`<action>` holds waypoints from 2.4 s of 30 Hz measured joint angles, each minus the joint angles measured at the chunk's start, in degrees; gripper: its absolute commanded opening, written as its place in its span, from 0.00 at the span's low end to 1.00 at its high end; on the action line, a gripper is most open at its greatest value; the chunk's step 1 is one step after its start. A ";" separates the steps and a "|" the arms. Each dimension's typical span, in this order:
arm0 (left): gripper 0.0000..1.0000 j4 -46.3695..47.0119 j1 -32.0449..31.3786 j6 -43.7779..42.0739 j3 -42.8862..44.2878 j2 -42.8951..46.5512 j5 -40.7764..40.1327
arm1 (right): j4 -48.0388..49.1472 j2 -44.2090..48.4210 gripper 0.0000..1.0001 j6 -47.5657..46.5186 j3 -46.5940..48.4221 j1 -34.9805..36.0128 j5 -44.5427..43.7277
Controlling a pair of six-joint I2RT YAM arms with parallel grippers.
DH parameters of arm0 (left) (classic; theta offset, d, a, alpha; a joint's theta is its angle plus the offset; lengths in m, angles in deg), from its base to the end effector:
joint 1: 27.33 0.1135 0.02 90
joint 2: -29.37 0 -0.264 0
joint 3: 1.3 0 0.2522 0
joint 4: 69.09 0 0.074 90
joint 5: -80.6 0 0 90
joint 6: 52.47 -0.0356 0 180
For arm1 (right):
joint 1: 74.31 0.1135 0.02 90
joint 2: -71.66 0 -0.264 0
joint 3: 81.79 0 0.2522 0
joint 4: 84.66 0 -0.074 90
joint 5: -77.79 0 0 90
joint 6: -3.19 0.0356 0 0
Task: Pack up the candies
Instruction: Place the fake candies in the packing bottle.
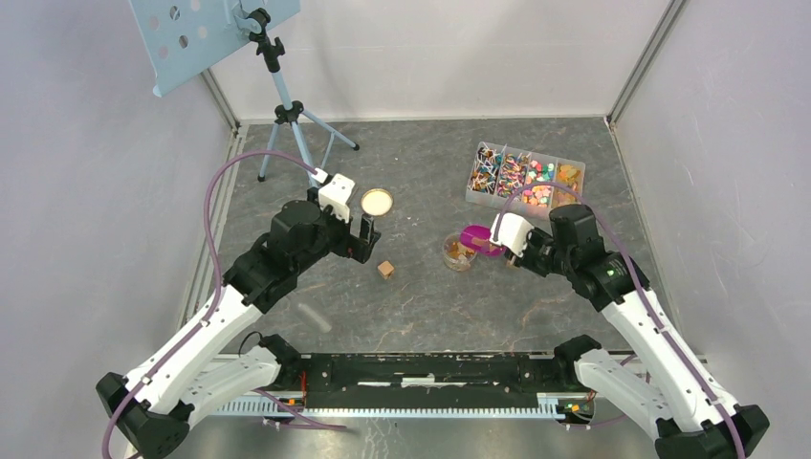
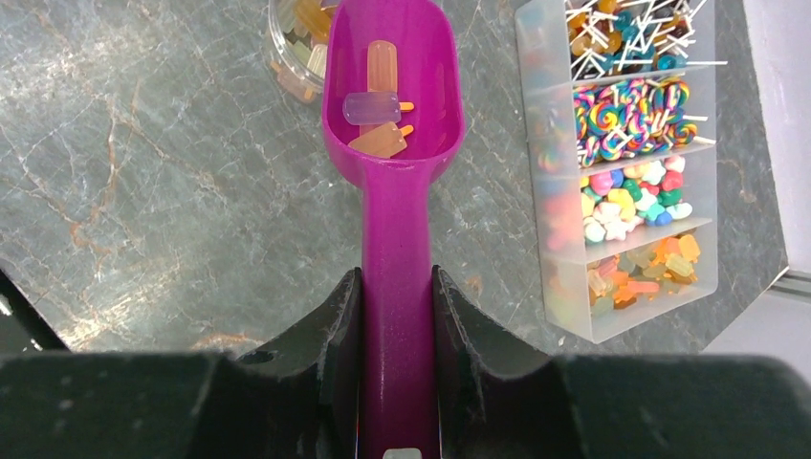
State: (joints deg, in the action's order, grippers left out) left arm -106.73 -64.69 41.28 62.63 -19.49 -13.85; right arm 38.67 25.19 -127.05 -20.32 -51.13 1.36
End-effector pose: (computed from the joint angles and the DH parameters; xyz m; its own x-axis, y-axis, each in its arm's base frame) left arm 0.1534 -0.1137 0.3359 -0.3403 0.1777 -0.9234 0.5269 0.8494 -0.0307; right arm 0.1465 0.0718 0.2980 -0.1153 -0.7325 -0.6710 -0.8099 0.4604 -0.3635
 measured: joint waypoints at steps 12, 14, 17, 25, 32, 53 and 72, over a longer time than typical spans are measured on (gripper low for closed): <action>1.00 0.00 0.00 0.00 -0.37 0.33 0.02 | -6.75 -4.59 0.00 1.40 3.78 3.04 -4.68; 1.00 0.00 0.00 0.00 -0.44 0.37 0.02 | -7.65 -5.90 0.00 1.92 5.03 4.04 -5.64; 1.00 0.00 0.00 0.00 -0.50 0.39 0.02 | -8.63 -7.43 0.00 2.80 6.69 5.57 -7.17; 1.00 0.00 0.00 0.00 -0.68 0.52 0.00 | -10.10 -10.95 0.00 4.87 10.21 9.86 -11.06; 1.00 0.00 0.00 0.00 -0.70 0.52 0.00 | -11.93 -13.86 0.00 6.34 12.66 12.17 -14.56; 1.00 -0.09 0.00 0.02 -0.87 0.52 -1.66 | -12.74 -13.51 0.00 7.89 16.57 13.57 -14.56; 0.86 -1.73 0.00 17.53 8.02 -6.14 11.50 | 14.84 1.46 0.00 18.99 3.72 13.57 5.35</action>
State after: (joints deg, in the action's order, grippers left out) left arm -108.46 -64.69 58.80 70.65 -25.63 -2.35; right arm 53.51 26.65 -108.06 -16.61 -37.56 6.71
